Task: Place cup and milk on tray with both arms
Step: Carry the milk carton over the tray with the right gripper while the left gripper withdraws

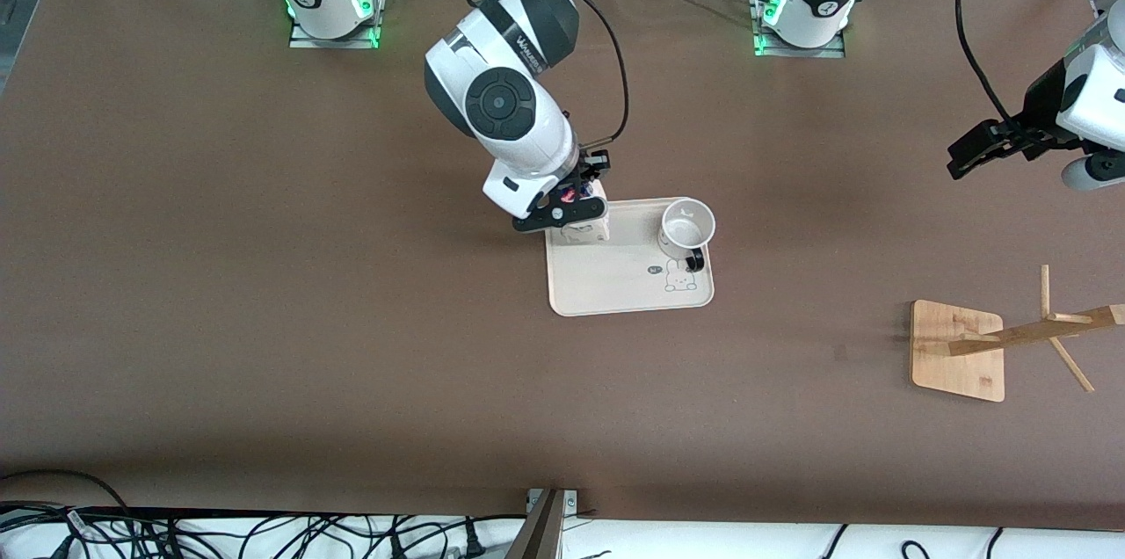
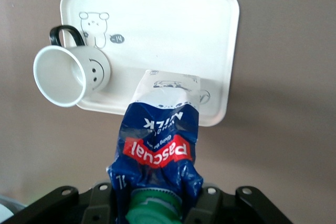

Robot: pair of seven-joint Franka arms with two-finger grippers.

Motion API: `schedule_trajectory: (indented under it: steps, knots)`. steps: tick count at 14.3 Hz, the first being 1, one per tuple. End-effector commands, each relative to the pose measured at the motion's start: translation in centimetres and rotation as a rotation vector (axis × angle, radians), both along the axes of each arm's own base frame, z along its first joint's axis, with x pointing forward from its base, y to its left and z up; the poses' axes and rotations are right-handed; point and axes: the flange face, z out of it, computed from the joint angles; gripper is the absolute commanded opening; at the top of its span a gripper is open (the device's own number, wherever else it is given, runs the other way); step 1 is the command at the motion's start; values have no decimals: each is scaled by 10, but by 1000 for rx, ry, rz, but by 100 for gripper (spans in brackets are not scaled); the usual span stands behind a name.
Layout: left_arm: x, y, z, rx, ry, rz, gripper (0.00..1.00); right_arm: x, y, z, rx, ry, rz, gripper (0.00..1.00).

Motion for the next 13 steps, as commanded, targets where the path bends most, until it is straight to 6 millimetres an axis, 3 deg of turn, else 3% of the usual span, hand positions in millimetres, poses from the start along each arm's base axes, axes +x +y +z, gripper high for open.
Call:
schedule_trajectory:
  steps: [1, 4, 10, 13]
  knots:
    - [2, -10, 5, 9, 11, -32, 100, 20, -1, -7, 77, -1, -77, 37]
    - [2, -10, 5, 7, 11, -35, 100, 24, 0, -24, 73, -4, -77, 37]
    - [3, -13, 5, 6, 8, -40, 100, 23, -4, -32, 51, 2, -49, 37]
    - [4, -11, 5, -22, 10, -28, 100, 39, -25, -34, 46, -10, 3, 37]
